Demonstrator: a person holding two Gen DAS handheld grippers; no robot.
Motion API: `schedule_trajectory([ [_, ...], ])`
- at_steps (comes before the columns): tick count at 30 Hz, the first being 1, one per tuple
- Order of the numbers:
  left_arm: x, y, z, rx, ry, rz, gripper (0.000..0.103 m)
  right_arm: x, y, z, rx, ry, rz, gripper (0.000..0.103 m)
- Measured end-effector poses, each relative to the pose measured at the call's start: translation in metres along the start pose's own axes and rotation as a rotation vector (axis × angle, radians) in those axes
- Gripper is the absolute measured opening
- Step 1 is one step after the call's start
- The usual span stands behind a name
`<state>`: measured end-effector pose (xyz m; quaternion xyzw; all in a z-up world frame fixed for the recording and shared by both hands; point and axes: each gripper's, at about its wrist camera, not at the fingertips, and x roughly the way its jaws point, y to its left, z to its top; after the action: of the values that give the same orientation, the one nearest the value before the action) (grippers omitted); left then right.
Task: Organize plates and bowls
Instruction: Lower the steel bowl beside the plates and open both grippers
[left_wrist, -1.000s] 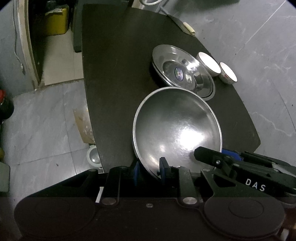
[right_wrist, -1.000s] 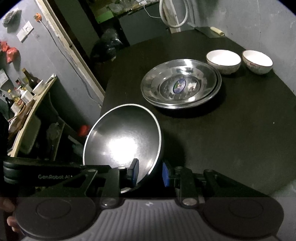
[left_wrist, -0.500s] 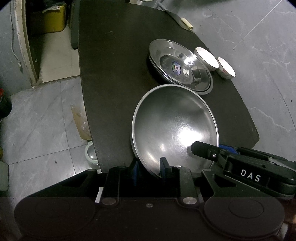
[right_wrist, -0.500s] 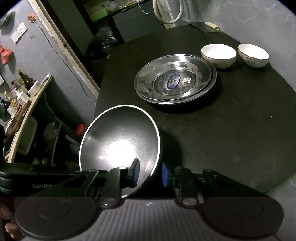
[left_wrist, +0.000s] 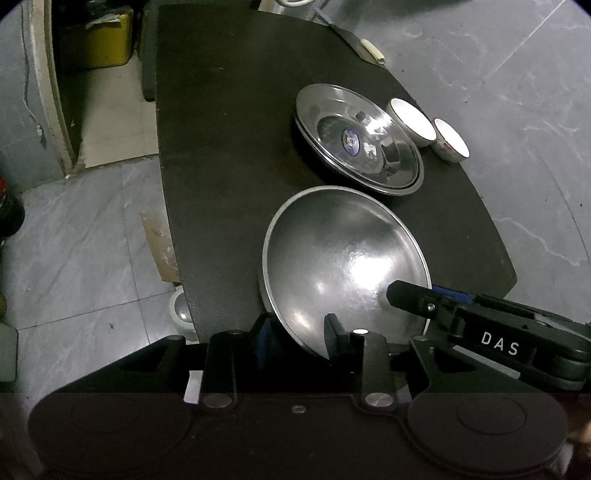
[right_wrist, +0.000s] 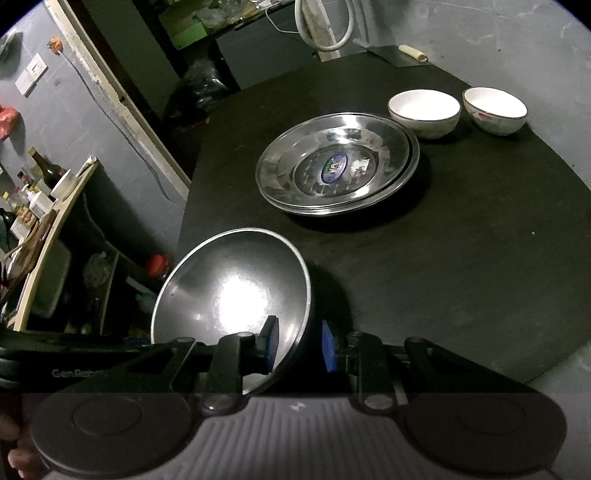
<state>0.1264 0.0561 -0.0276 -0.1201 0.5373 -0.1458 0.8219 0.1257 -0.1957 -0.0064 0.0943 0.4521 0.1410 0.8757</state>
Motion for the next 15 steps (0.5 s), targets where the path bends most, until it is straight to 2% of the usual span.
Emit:
schedule_trajectory([
  [3, -0.004, 0.001, 0.000, -0.001, -0.014, 0.001, 0.038, -0.002, -0.002, 0.002, 0.003, -0.014, -0.006, 0.030],
  [6, -0.013, 0.003, 0.001, 0.007, -0.049, 0.005, 0.050, -0.006, -0.006, 0.003, 0.015, -0.032, -0.013, 0.031],
  [8, -0.021, 0.000, 0.003, 0.036, -0.080, 0.011, 0.062, -0.009, -0.009, 0.003, 0.021, -0.043, -0.019, 0.032],
  [12, -0.033, -0.010, 0.008, 0.113, -0.145, 0.029, 0.075, -0.020, -0.016, 0.004, 0.043, -0.094, -0.017, 0.035],
  [14, -0.037, -0.016, 0.011, 0.143, -0.183, 0.037, 0.084, -0.029, -0.018, 0.005, 0.043, -0.132, -0.021, 0.036],
  [15, -0.038, -0.019, 0.014, 0.156, -0.205, 0.038, 0.087, -0.032, -0.020, 0.007, 0.043, -0.148, -0.023, 0.041],
])
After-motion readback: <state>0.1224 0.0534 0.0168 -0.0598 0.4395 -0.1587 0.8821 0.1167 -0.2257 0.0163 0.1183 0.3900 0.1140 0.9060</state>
